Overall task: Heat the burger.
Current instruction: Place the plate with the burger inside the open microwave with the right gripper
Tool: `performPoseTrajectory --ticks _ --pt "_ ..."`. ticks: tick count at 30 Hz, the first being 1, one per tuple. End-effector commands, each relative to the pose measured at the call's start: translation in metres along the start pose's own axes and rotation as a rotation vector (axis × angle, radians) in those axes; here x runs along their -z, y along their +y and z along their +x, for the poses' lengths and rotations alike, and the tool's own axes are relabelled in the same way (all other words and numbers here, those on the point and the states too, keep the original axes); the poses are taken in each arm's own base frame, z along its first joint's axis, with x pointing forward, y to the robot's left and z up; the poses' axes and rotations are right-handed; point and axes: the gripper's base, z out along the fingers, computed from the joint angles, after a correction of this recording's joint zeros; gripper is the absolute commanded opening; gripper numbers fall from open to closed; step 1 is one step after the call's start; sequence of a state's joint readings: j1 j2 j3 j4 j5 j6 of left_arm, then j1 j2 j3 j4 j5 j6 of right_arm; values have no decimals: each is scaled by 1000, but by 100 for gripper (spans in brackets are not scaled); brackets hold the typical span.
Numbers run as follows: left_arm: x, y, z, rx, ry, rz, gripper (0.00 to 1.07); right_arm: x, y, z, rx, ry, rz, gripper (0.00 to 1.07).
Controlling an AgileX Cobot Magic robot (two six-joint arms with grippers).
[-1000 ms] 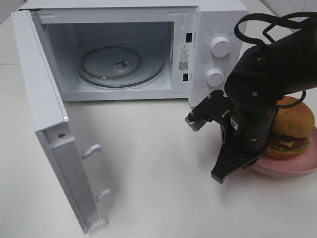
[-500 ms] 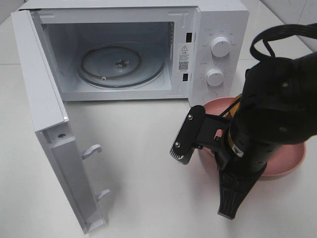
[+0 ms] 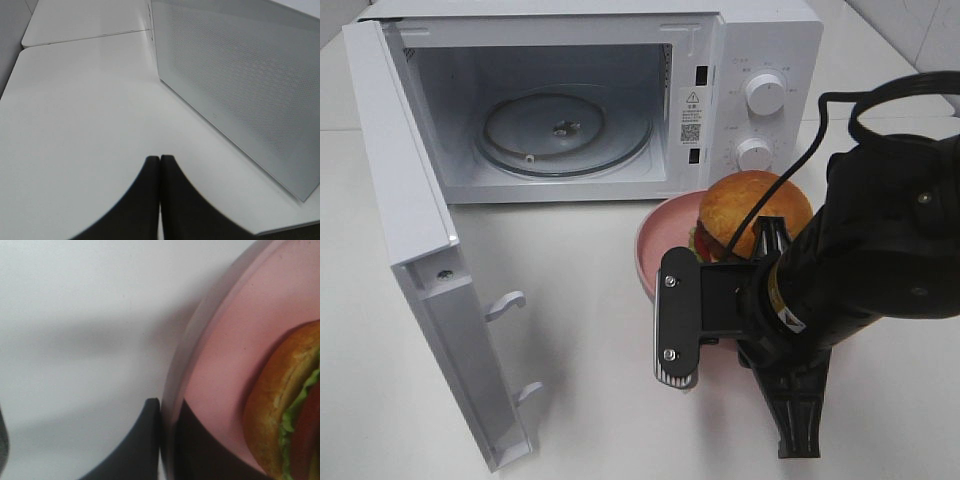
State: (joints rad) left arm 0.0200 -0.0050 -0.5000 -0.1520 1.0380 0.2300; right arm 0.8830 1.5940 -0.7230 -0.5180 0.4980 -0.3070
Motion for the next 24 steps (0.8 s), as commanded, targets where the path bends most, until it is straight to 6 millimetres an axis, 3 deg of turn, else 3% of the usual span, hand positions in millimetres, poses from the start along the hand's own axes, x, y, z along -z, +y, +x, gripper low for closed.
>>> performPoseTrajectory --ticks 1,16,24 --pt "3 -1 2 1 -21 6 0 5 -4 -4 181 -46 49 0" --pt "3 -1 2 1 -21 6 0 5 -6 -10 610 -90 97 0" --pt "3 -1 2 1 -21 6 0 6 -9 -16 629 -159 146 0"
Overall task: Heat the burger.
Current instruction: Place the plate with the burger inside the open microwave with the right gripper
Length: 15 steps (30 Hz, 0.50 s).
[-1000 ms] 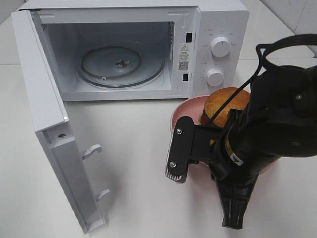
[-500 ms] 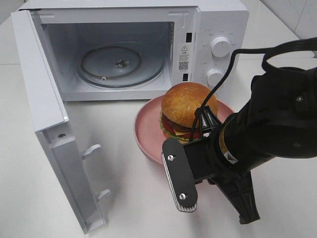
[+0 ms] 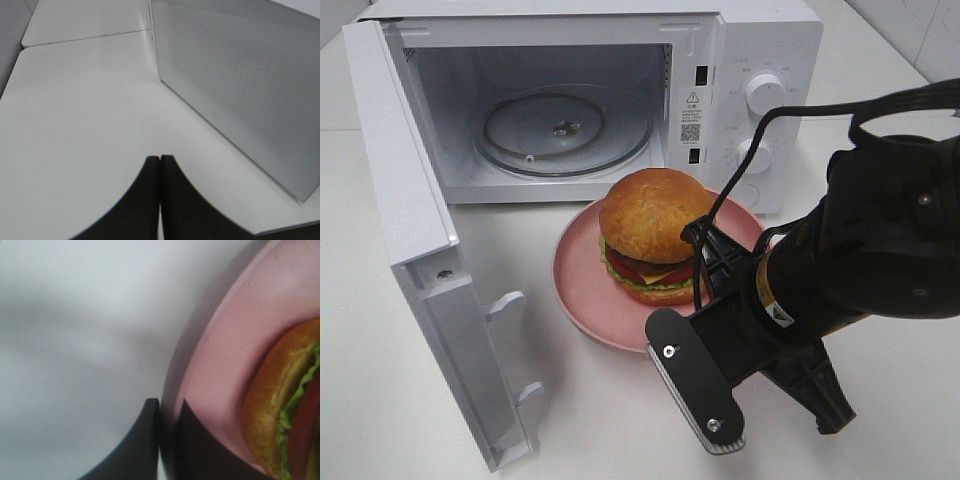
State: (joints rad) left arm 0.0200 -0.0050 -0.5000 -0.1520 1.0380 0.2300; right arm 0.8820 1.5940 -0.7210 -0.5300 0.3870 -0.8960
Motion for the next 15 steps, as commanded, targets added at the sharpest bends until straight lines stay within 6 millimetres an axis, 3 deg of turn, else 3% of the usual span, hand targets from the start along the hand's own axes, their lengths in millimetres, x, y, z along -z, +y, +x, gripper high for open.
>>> performPoseTrajectory --ticks 1,9,15 --pt "3 -1 2 1 -21 6 0 5 -10 -3 34 -45 94 0" --pt "3 -1 2 1 -21 6 0 2 -14 -8 95 -84 139 0" --pt "3 -1 2 1 -21 6 0 0 -24 3 55 -122 223 0"
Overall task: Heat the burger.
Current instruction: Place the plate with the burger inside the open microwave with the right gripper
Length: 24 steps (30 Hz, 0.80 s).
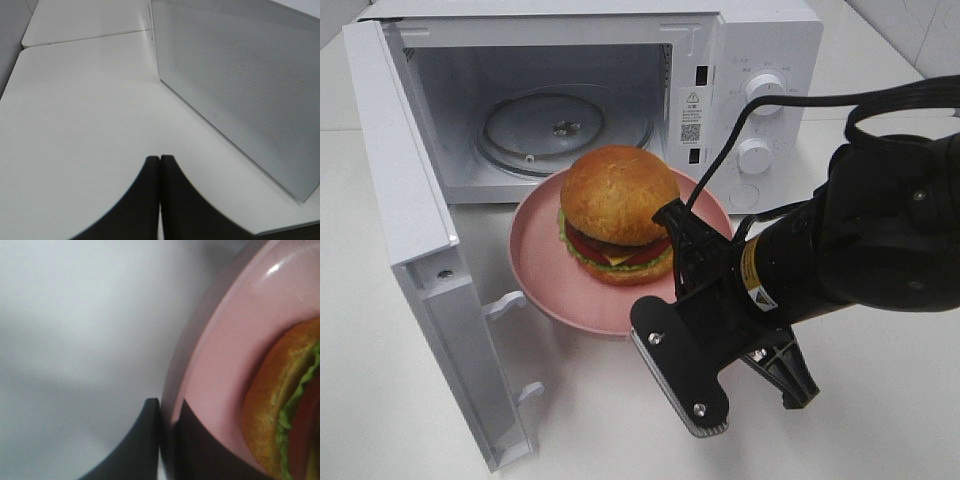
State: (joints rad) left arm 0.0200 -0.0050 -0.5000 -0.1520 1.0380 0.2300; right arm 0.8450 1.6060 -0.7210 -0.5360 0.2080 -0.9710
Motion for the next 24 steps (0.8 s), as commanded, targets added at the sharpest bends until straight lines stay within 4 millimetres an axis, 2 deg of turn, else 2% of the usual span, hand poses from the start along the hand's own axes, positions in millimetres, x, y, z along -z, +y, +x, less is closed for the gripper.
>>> performPoseTrajectory --ticks 1,6,13,24 --pt "3 -1 2 1 -21 6 0 2 -11 4 7 -34 94 0" --pt "3 -1 2 1 -21 6 0 3 -15 7 4 -35 114 0" --pt "3 -1 2 1 -21 6 0 6 -32 8 1 -32 159 0" --pt "3 -1 2 1 -21 6 0 -15 -57 5 34 -19 150 0"
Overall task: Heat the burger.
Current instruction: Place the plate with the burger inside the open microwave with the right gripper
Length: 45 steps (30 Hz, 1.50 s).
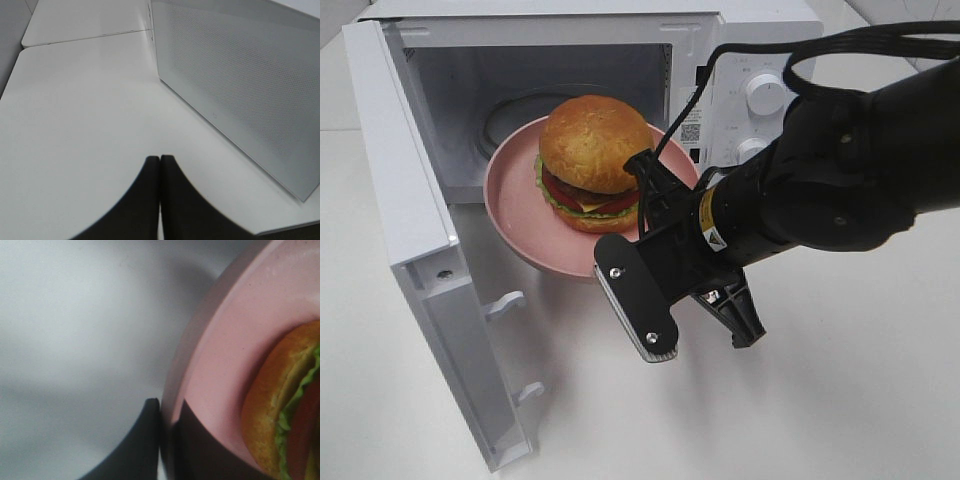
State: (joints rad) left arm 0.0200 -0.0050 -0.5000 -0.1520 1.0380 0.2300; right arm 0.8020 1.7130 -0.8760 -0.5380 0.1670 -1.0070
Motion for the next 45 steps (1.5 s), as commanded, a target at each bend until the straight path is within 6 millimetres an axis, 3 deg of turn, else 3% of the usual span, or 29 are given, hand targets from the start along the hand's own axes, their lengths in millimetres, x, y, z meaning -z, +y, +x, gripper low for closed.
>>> performPoseTrajectory --ticks 1,7,27,33,38,45 --pt "3 -1 2 1 -21 6 0 -4 -22 -2 47 -13 70 0" --pt "3 -1 2 1 -21 6 0 -22 -37 -3 51 4 54 0" --pt "3 -1 2 1 -21 6 0 -54 -79 -11 24 -13 -52 0" --pt "3 -1 2 1 -21 6 0 -74 -99 -13 -4 2 -59 0" --pt "3 -1 2 1 -21 6 0 -83 -117 -10 -72 10 -56 0" --pt "3 -1 2 1 -21 6 0 -88 -136 18 -215 10 -73 0"
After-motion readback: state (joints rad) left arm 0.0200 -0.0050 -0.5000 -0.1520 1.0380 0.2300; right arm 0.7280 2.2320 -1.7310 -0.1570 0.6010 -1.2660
